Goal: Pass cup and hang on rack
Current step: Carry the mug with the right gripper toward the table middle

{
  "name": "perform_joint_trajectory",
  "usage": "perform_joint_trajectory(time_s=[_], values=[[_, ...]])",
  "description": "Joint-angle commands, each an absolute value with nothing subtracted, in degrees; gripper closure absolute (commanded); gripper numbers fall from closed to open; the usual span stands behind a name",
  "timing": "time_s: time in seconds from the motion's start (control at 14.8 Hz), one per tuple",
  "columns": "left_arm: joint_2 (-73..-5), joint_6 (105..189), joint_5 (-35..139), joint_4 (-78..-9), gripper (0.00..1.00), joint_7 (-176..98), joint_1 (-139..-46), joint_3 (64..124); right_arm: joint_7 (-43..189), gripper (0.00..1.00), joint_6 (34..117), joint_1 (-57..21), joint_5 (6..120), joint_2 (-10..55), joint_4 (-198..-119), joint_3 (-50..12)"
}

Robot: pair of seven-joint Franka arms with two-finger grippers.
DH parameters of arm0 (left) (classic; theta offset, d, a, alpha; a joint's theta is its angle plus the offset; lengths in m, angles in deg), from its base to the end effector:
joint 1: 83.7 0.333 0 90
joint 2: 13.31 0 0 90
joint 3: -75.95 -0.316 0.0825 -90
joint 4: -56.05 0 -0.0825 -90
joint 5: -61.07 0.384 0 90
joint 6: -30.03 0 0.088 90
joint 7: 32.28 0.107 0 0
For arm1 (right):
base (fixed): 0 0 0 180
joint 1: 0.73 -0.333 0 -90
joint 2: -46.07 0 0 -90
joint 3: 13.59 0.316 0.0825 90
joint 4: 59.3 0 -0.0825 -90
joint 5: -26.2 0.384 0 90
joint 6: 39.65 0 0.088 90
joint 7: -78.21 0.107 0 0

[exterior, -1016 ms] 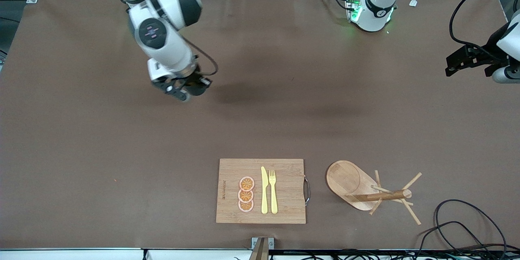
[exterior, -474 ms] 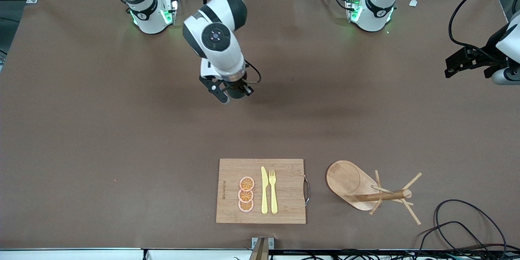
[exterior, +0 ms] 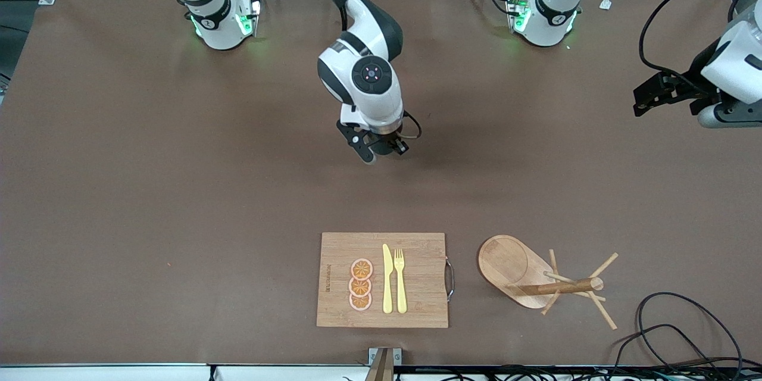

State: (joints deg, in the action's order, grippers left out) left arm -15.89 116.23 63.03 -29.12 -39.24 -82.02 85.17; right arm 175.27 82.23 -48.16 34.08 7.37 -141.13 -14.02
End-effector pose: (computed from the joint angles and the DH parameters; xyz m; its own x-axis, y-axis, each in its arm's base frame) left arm 0.5579 -0.0677 0.6335 0.9997 -0.0079 -0.0230 -0.0086 -0.9995 -0.0300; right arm 0.4895 0.5353 0.2995 0.5835 -0.8040 -0.1150 -0.8097 -0.5868 -0.0055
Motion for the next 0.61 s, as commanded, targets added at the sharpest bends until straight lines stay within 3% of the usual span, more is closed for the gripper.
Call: perform_joint_trajectory(time_s=[0.0, 0.54], values=[[-16.3, 116.3, 62.6, -28.4, 0.0, -39.8, -82.2, 85.2, 178.1, 1.0, 81.5, -49.0, 34.7, 5.2, -138.0, -14.6], [-16.9, 116.4, 62.5, -28.0, 0.0, -40.2, -82.1, 85.3, 181.8, 1.0, 82.5, -49.9, 34.6, -0.5, -132.8, -14.8]])
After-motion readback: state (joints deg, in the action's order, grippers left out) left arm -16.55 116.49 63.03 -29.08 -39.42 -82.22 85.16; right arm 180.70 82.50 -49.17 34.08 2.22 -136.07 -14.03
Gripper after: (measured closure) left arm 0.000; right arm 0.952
